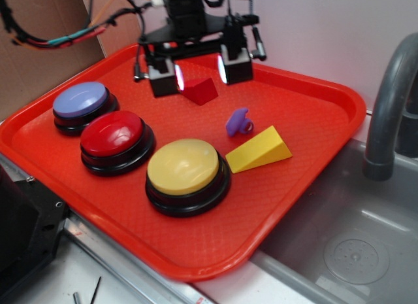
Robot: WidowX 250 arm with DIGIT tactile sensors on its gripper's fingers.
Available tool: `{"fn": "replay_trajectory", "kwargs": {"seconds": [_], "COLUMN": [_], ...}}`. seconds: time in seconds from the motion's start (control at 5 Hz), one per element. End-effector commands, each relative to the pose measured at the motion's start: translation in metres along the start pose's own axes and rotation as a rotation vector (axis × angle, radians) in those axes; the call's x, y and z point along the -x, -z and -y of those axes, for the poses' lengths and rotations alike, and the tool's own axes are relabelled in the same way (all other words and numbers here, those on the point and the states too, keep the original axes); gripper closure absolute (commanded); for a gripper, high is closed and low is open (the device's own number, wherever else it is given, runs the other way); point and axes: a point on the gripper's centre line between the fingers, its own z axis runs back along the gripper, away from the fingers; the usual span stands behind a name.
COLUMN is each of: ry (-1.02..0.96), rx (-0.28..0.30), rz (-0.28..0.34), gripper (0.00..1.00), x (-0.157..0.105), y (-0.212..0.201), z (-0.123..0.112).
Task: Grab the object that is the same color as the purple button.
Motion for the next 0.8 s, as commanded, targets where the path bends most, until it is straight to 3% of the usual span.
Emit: {"fn": "replay_trajectory", "kwargs": {"seconds": [0.0,0.2,0.6], "ry": [0.016,0.044,0.008], "rx": [0.031,0.017,0.043], "rz": [-0.006,-0.04,-0.043], "gripper": [0.0,0.0,1.0], "x": [-0.008,-0.003,0.0], "y": [0.02,0.033,0.034], "z": [0.027,0.032,0.026]}}
